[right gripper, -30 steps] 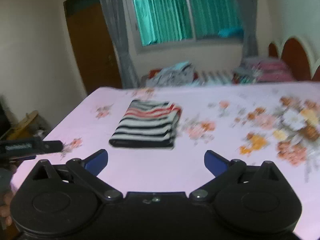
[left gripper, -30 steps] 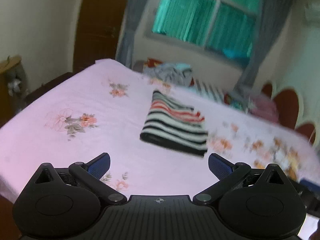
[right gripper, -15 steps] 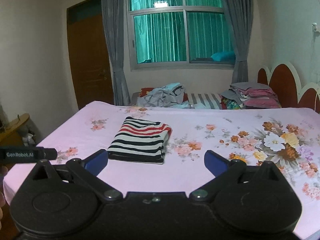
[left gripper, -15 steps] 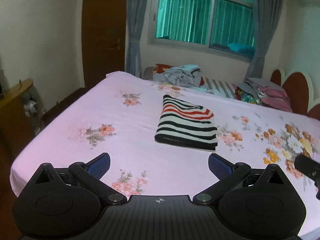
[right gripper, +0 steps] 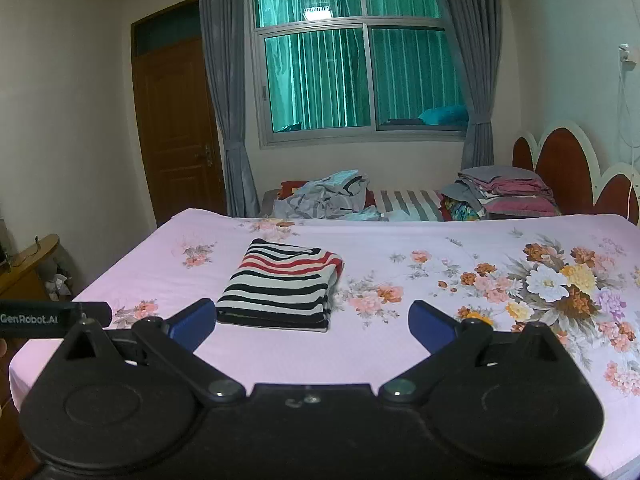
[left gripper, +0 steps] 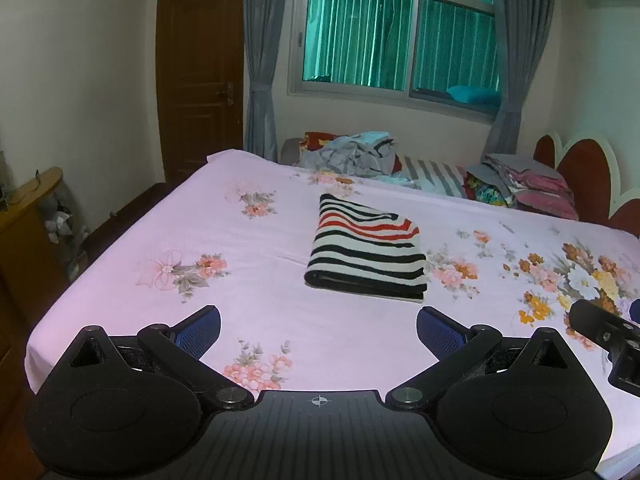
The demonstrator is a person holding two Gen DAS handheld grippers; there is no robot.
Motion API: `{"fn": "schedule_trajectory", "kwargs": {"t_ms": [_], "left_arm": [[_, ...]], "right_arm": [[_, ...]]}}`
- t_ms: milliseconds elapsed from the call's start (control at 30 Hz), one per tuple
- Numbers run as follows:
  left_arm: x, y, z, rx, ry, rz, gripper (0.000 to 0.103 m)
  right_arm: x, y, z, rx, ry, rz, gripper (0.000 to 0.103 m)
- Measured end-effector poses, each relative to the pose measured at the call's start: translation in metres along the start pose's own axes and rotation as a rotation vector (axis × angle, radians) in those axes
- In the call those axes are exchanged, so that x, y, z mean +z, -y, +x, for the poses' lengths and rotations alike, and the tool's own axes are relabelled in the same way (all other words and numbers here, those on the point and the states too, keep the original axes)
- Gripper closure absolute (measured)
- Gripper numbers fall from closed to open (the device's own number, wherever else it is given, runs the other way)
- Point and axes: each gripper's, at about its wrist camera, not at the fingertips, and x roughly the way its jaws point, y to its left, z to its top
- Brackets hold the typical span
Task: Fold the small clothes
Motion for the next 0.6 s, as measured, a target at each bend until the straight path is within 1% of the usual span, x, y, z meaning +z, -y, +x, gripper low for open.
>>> {"fn": "schedule_trajectory", "kwargs": {"t_ms": [600], "left_arm": [[0.0022,0.0002,-0.0036,0.005,0.012,0.009,0.000]], "right_arm": [[0.0008,-0.0024,0.0031,0.010,-0.004,0.007,0.000]]}}
